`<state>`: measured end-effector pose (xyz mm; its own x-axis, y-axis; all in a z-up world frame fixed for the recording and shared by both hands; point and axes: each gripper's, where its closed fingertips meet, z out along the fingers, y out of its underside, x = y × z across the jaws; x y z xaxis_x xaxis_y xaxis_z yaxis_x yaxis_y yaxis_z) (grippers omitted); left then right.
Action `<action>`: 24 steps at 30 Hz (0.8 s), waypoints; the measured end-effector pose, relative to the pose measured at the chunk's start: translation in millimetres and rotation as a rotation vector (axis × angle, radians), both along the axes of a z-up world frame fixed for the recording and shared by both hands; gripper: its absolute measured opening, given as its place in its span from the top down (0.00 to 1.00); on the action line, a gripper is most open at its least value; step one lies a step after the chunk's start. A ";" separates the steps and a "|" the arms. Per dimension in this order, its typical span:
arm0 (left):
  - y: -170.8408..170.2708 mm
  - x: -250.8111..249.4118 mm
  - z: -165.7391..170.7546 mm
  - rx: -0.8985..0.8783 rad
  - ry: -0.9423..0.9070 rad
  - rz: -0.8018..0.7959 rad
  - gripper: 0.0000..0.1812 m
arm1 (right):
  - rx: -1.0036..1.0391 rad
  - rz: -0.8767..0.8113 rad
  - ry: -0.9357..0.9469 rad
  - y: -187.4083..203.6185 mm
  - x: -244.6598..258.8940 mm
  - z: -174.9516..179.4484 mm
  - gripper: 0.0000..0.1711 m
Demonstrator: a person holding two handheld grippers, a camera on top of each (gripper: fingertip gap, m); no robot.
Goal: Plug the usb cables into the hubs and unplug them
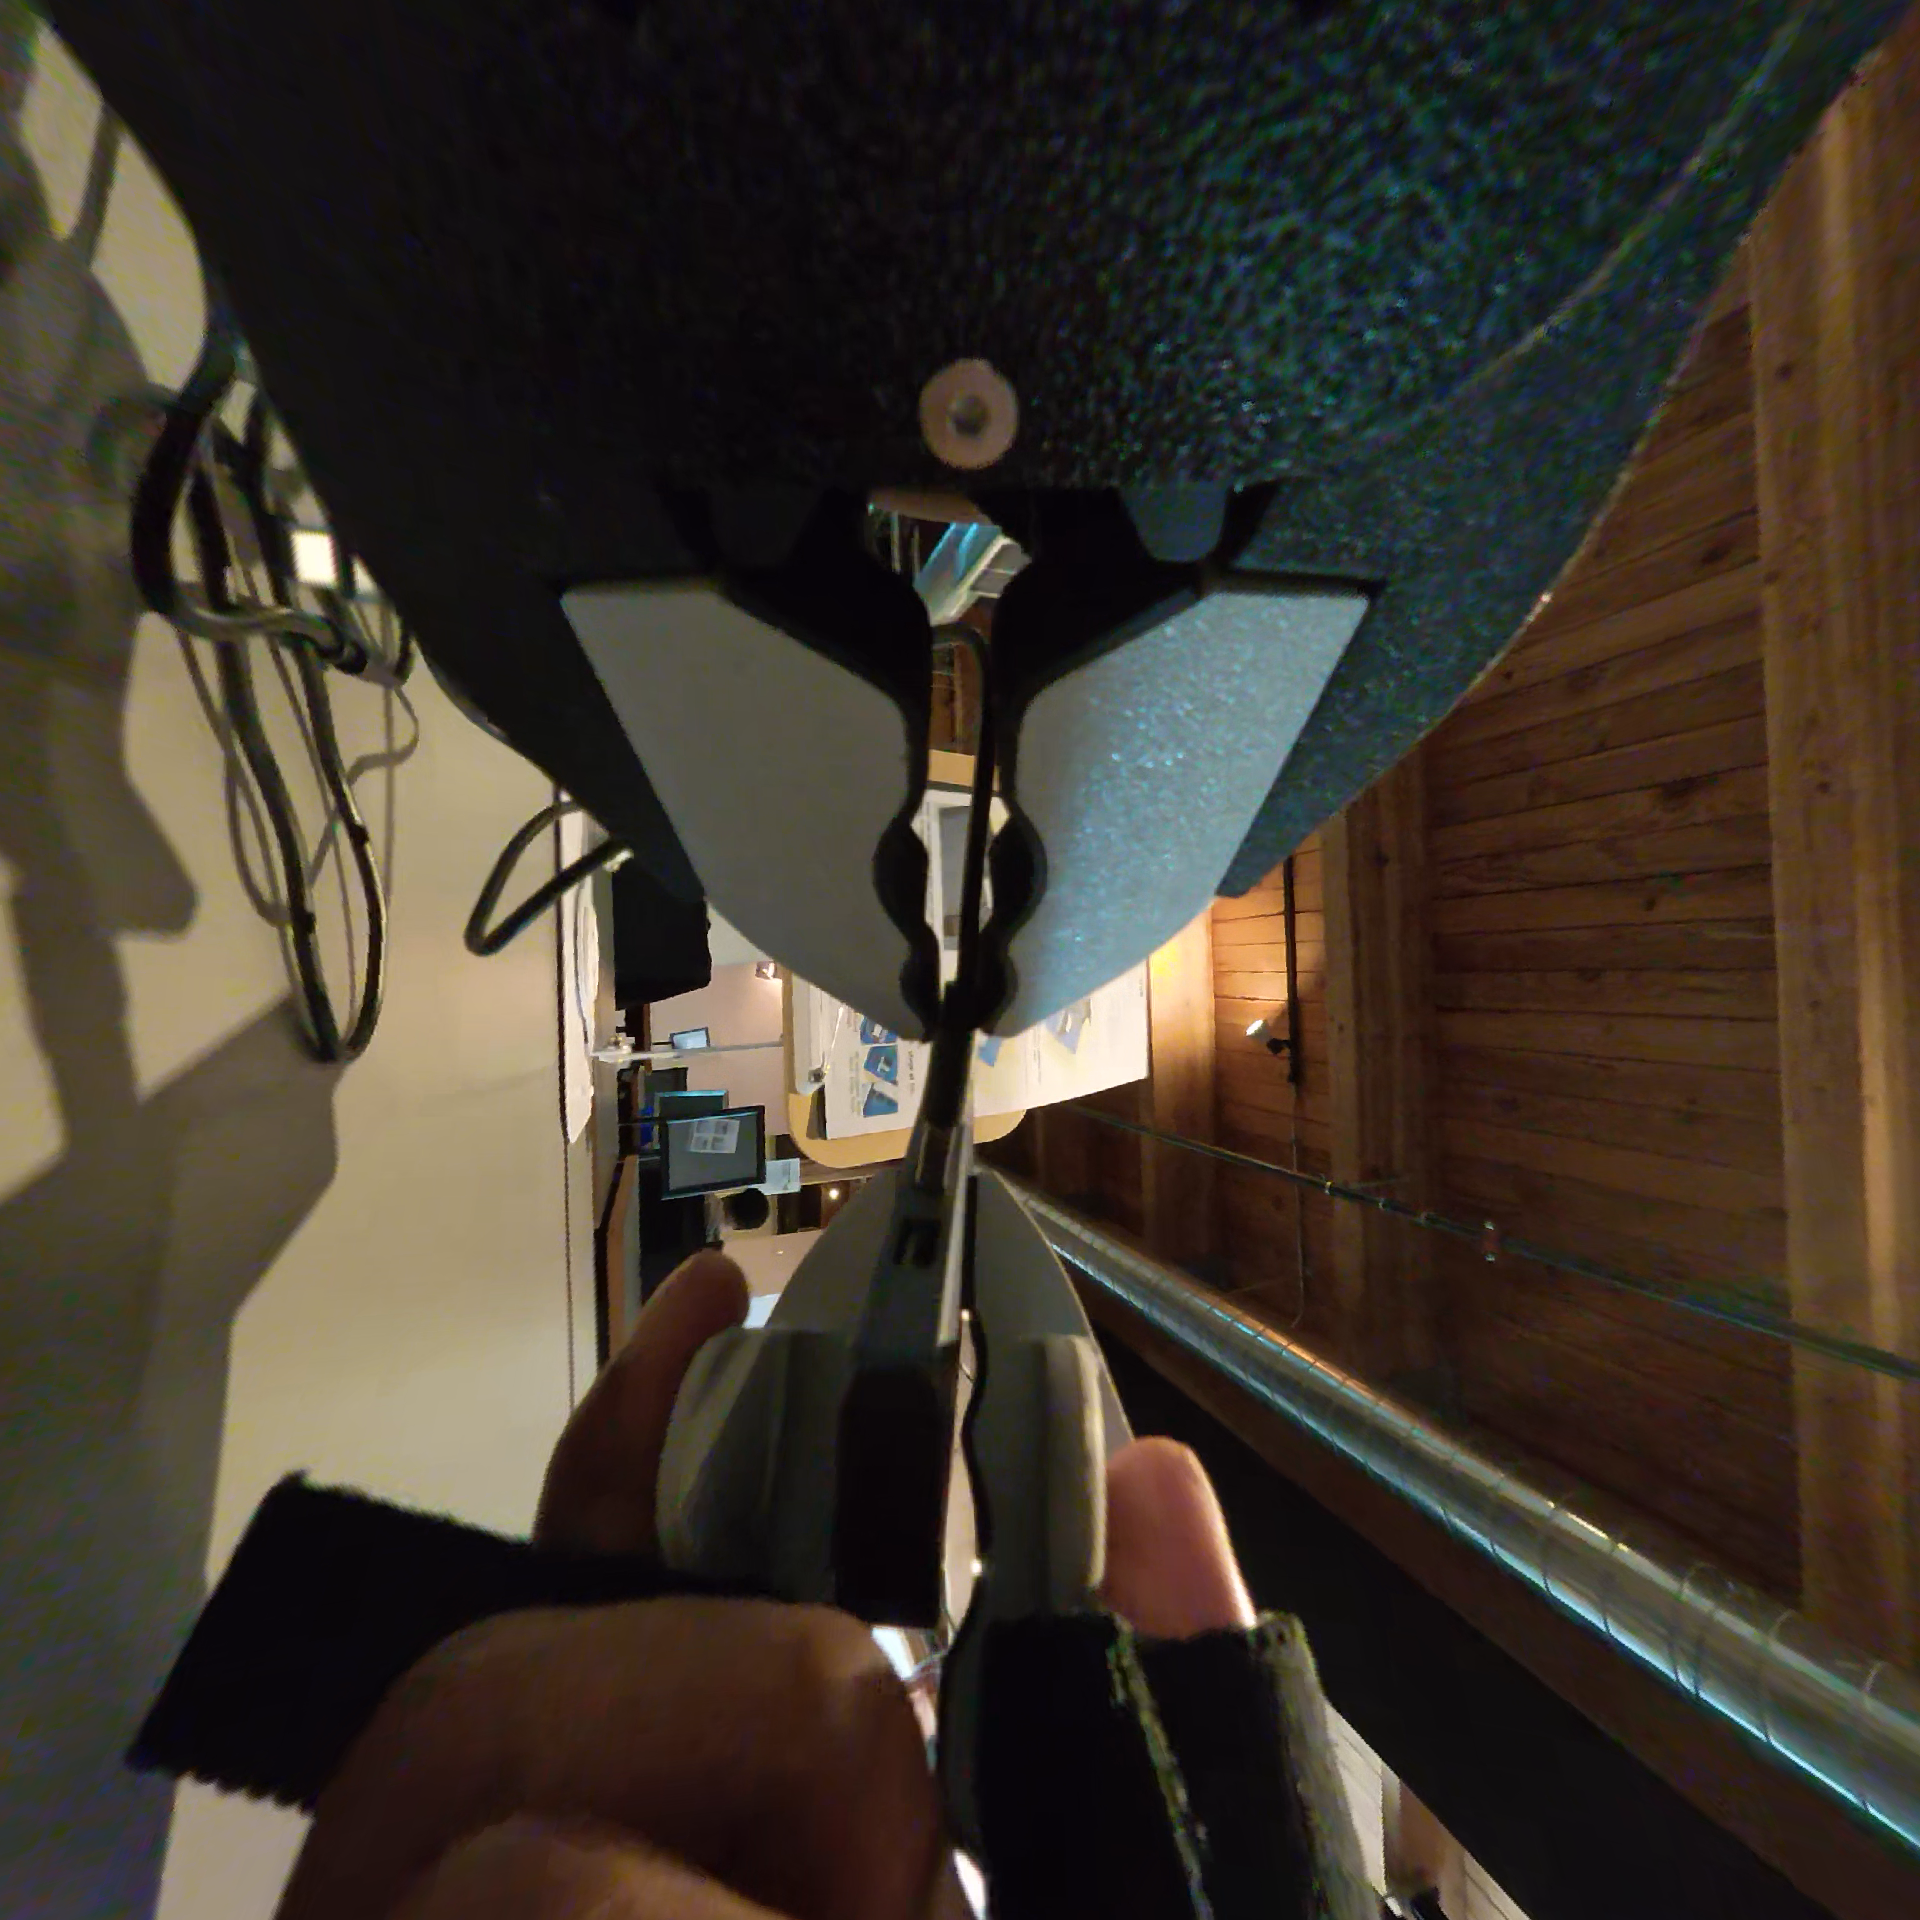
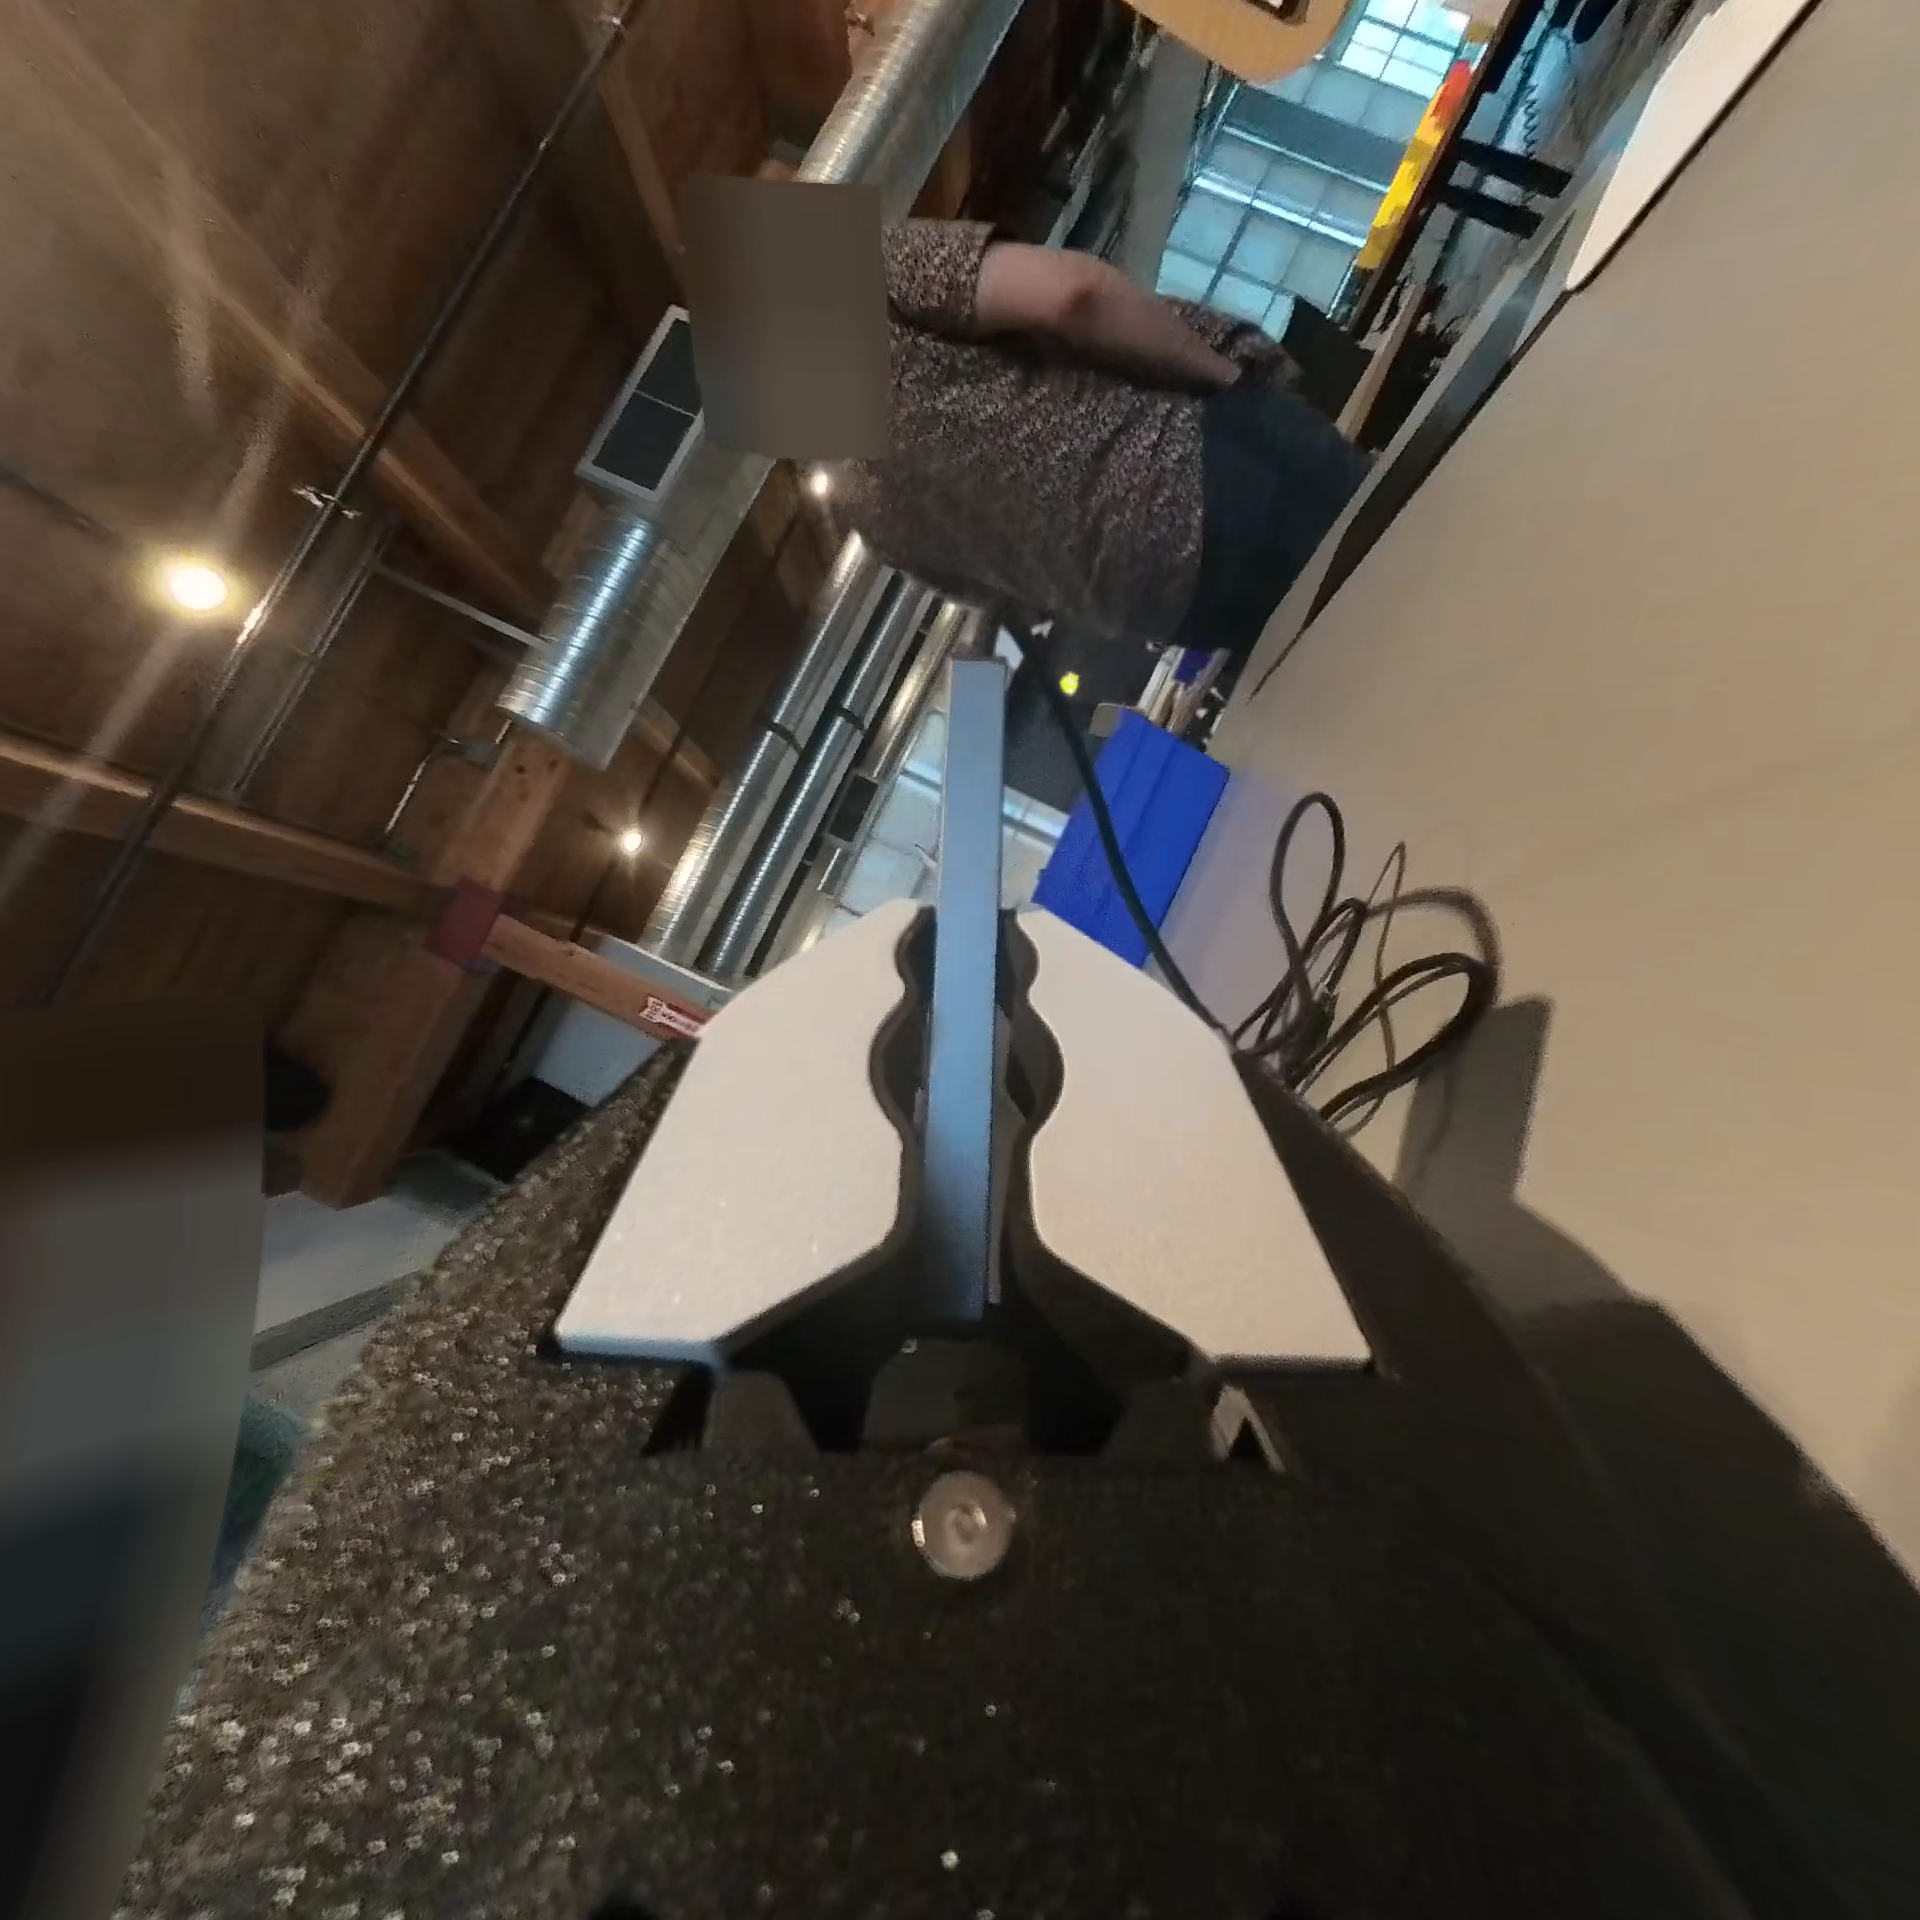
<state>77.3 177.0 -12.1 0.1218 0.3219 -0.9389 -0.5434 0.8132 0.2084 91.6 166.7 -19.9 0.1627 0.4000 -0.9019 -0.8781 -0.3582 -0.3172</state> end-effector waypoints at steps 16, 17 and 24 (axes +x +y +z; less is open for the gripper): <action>1.0 2.3 0.1 -0.076 -0.037 0.008 0.97 | 0.022 -0.028 0.120 -0.4 4.0 0.9 0.93; 0.3 2.4 -0.1 -0.080 -0.037 0.007 0.97 | 0.022 -0.036 0.125 -0.6 4.3 0.8 0.93; -3.5 3.6 -3.6 -0.068 -0.023 0.010 0.97 | 0.010 -0.096 0.114 -0.3 6.8 -1.4 0.93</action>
<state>80.9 173.4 -15.7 0.1409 0.2589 -0.9556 -0.5554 0.8197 0.1402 98.4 166.3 -21.3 0.0974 0.3965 -0.9129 -0.9387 -0.2683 -0.2166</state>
